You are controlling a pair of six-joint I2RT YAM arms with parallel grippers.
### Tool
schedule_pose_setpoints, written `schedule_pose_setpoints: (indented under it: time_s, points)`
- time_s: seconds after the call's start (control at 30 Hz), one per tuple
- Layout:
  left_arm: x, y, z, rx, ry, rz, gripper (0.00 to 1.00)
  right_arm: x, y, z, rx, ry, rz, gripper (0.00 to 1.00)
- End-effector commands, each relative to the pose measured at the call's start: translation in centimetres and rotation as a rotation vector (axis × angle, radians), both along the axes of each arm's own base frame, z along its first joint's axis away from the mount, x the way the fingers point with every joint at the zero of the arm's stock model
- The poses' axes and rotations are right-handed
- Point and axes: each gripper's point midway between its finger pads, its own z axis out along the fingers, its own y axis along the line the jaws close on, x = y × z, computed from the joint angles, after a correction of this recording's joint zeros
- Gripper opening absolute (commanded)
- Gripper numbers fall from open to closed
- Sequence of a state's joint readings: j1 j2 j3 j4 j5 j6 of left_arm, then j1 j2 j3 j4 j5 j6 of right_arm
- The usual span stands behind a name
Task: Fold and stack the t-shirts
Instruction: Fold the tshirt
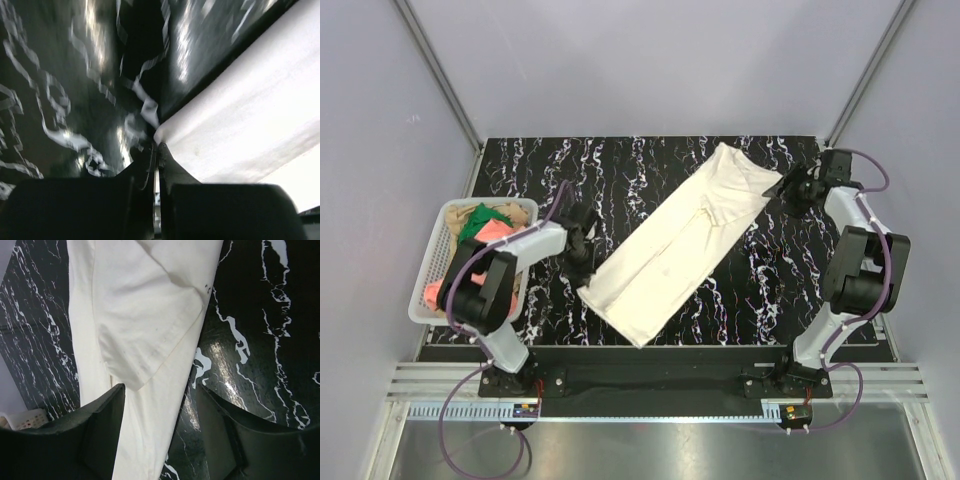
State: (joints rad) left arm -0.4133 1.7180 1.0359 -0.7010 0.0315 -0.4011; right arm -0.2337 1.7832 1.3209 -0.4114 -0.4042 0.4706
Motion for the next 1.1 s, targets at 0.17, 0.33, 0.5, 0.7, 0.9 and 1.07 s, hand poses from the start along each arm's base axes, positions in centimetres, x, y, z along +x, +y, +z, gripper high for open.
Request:
schedule_pose_setpoints:
  time_s: [0.17,0.33,0.5,0.7,0.9,1.07]
  points:
    - [-5.5,-0.2,0.1,-0.111,0.085,0.092,0.0,1.6,2.1,-3.3,0.053,-0.017,0.004,0.66]
    - [-6.4,-0.5,0.1,-0.141,0.1,0.115,0.0,5.2,1.9,-4.8,0.088,-0.017,0.03,0.65]
    - [-6.9,-0.2,0.2,-0.141,0.096,0.111,0.0,6.9,1.2,-6.1,0.075,-0.006,0.003,0.65]
    - [-8.3,-1.1,0.6,-0.177,0.085,0.123,0.0,9.1,-0.5,-8.0,0.037,0.005,-0.046,0.64]
    - [-9.1,-3.1,1.8,-0.318,0.076,0.17,0.0,12.0,-1.1,-10.7,0.064,0.029,-0.074,0.4]
    - [-9.5,-3.7,2.1,-0.352,0.082,0.201,0.0,14.7,-1.8,-10.5,0.067,0.018,-0.112,0.3]
